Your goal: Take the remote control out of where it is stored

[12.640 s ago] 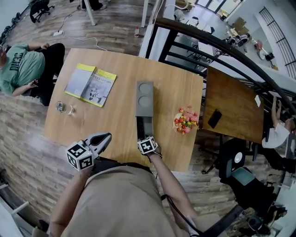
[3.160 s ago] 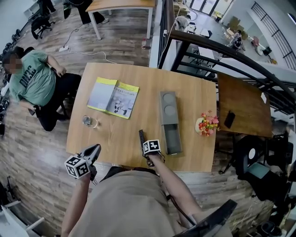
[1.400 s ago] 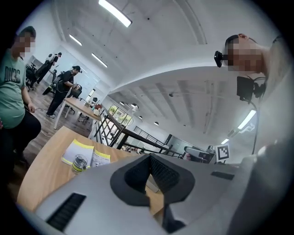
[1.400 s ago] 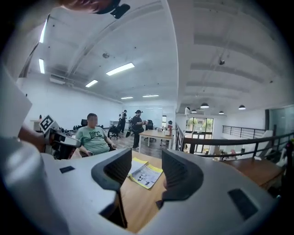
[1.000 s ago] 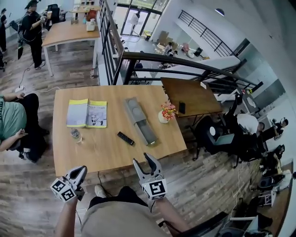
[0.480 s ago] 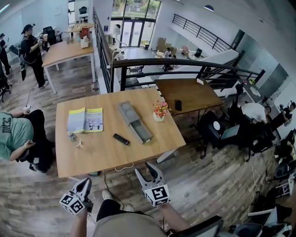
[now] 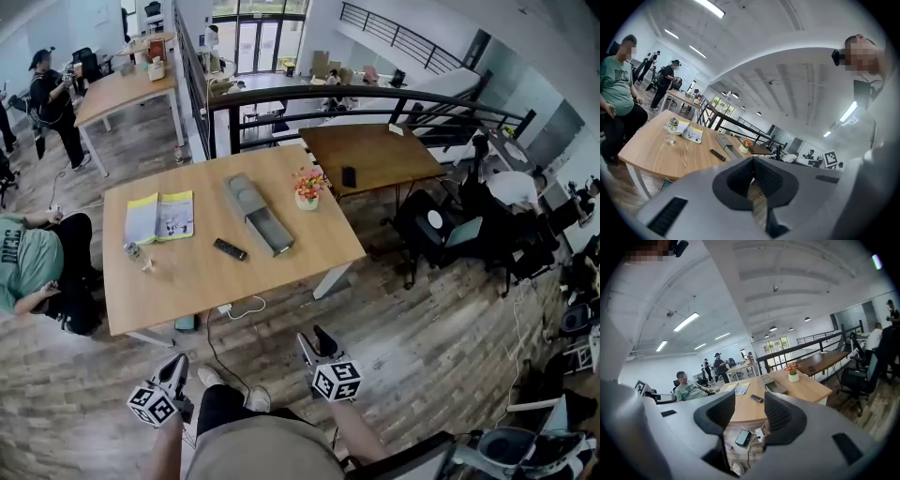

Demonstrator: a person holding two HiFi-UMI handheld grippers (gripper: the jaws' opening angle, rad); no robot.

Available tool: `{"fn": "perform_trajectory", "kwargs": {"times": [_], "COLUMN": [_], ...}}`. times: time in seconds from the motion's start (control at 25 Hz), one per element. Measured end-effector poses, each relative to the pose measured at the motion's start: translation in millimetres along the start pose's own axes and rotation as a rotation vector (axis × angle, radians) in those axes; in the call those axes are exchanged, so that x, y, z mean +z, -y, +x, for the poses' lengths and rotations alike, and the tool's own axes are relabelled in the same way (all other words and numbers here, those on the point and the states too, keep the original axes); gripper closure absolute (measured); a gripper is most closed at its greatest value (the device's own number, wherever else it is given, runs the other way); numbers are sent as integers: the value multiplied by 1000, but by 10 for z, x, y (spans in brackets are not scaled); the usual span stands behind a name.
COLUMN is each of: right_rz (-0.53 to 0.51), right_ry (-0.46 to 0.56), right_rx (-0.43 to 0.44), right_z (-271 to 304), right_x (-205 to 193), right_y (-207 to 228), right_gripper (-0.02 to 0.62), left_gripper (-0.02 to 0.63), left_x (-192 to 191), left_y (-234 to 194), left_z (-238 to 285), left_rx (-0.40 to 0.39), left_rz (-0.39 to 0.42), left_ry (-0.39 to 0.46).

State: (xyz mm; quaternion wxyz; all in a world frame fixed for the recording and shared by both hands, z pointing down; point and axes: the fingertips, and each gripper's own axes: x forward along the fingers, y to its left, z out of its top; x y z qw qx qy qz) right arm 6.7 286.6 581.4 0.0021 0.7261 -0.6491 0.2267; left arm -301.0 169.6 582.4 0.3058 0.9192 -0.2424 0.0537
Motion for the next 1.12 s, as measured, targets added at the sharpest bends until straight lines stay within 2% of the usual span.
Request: {"fn": "perform_trajectory", "kwargs": {"times": [0.08,0.24,0.6,0.8,0.92,1.12], "right_rz": [-24,-62,-61,-51,-22,-14], "right_ry": [-20,-68,41,-4,11,35], "right_rx": [-2,-24,41,21,5,13], "right_z": [-29,-47,-125,-114,-136,-74], "right_x": [-69,-188,89,-25,-9,76], "right_y": [42,100,-30,40,143,179], "right_gripper": [394,441,466,476,476,476], "left_gripper": [603,603,603,603,603,603], "left_x": [-41,-95,22,-79,-133,-19], "left_y": [24,127,315,354,347,226], "left_z": [39,144,257,307,310,313], "left_rx": [1,-16,-65,-73,-76,-68], "left_rz": [5,8,58,-1,-1,30], "left_ry": [-10,-31,-43,-51,-64,-67]}}
